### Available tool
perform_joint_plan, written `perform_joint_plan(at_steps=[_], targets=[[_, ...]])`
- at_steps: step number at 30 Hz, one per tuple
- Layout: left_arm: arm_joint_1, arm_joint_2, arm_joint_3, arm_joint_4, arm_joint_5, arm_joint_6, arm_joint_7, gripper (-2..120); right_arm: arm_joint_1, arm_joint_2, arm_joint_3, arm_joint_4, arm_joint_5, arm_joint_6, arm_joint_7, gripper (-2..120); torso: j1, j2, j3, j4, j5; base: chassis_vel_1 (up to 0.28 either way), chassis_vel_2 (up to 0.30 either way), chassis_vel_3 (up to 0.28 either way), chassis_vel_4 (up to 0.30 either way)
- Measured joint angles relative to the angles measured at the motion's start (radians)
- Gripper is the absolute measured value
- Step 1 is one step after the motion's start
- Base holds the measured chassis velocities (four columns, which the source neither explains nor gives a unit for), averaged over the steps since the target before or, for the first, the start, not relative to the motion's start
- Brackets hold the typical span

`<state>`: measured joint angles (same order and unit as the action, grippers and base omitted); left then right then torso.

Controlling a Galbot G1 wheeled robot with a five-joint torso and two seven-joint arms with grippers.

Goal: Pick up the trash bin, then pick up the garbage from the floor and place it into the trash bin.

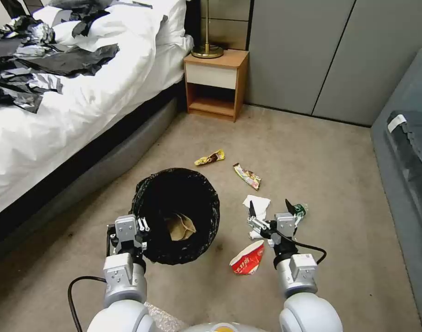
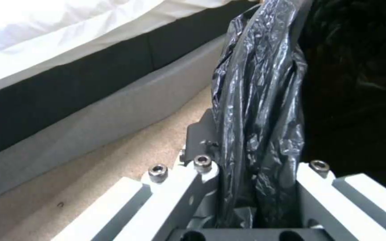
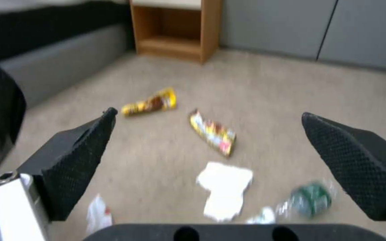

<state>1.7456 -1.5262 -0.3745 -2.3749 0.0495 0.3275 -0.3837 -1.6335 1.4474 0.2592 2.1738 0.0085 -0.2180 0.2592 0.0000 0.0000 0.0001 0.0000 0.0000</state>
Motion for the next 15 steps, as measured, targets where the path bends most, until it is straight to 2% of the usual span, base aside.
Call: perform_joint_plan(at_steps=[5,7,10,11,15], targets=[[0.001,0.002,0.001,0.002,0.0,0.0,0.0,1,0.01,-0.026,-0.01,-0.013,0.077,-0.127,0.022,100,0.0,0.0,0.0,0.0,0.0,0.0,0.0,0.0,0.0],[0.005,0.003,0.002,0.002,0.002,-0.003,0.001,1,0.022,-0.046,-0.013,-0.02,0.131,-0.213,0.032,100,0.0,0.0,0.0,0.0,0.0,0.0,0.0,0.0,0.0],[0.007,0.003,0.003,0.002,0.004,-0.005,0.001,1,0.032,-0.057,-0.013,-0.032,0.172,-0.257,0.034,100,0.0,0.0,0.0,0.0,0.0,0.0,0.0,0.0,0.0],[0.009,0.003,0.006,0.002,0.008,-0.007,0.001,1,0.044,-0.066,-0.012,-0.048,0.226,-0.294,0.038,100,0.0,0.0,0.0,0.0,0.0,0.0,0.0,0.0,0.0],[0.013,0.002,0.013,0.002,0.017,-0.01,0.001,1,0.065,-0.078,-0.009,-0.088,0.321,-0.337,0.044,100,0.0,0.0,0.0,0.0,-0.0001,0.0,0.0,0.0,0.0]])
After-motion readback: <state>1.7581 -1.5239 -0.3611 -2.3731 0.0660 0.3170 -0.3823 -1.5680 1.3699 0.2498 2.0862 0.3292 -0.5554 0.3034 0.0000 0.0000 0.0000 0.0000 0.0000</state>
